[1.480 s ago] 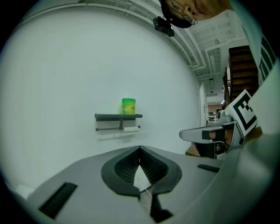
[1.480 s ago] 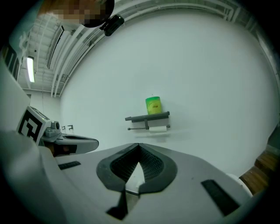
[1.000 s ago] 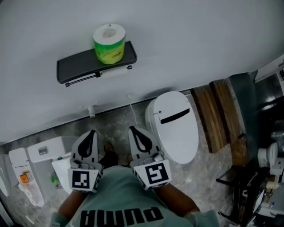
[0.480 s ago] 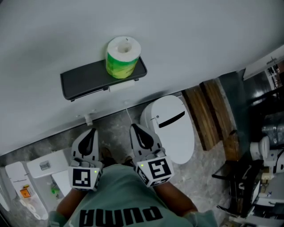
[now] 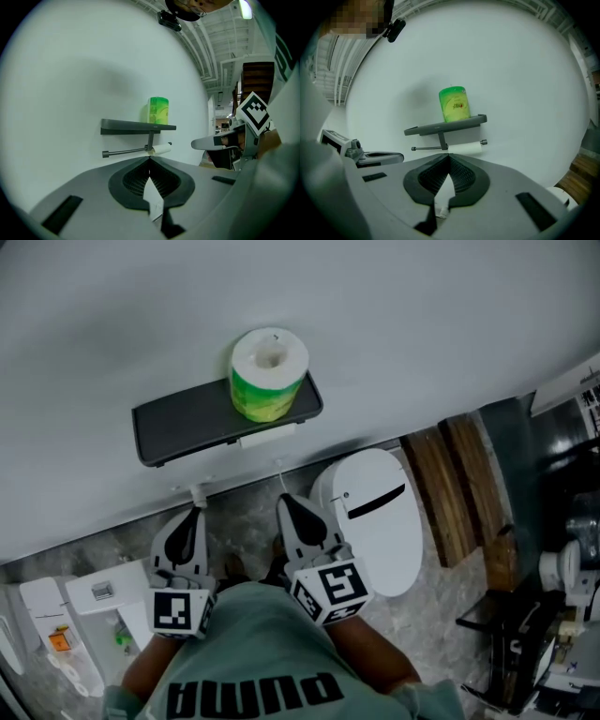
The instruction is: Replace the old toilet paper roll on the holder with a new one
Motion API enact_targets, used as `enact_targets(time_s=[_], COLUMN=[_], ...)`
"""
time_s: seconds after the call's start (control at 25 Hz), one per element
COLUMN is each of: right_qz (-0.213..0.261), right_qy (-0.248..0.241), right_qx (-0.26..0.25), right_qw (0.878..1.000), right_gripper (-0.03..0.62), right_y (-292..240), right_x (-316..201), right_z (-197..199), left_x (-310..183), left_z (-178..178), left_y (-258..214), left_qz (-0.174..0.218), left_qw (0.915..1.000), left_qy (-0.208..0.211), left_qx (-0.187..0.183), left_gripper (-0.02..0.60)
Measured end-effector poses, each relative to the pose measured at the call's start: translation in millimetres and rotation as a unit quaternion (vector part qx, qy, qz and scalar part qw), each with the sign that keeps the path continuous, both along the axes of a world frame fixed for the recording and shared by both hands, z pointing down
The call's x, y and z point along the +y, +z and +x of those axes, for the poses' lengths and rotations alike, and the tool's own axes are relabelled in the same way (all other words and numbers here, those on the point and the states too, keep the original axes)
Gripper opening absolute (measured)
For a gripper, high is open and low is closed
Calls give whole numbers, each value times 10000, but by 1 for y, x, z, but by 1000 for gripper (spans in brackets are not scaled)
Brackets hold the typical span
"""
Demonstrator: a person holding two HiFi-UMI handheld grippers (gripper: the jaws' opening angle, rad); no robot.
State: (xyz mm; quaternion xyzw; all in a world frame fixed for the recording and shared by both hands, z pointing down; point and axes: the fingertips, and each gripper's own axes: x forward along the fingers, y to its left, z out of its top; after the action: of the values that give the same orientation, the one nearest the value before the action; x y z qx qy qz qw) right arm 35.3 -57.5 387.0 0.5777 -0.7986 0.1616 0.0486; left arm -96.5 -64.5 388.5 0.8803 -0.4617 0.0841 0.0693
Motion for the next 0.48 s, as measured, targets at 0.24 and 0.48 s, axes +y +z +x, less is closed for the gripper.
enact_targets(time_s=[0.24,0.48], right_qz=[-210,-628], right_qy=[-321,-743], right_qx=[-518,-1520], right_qw=[9979,9836], right_gripper=[3,3], right_y=[12,27], right_x=[-27,-48], right_z=[13,17], left_x=[-18,-30], left_z=[14,28], left_y=[0,5], left_qz=[-129,-181], left_qw=[9989,9967], left_qy=[-437,-734], left_qx=[-142,-290], left_gripper=[3,3])
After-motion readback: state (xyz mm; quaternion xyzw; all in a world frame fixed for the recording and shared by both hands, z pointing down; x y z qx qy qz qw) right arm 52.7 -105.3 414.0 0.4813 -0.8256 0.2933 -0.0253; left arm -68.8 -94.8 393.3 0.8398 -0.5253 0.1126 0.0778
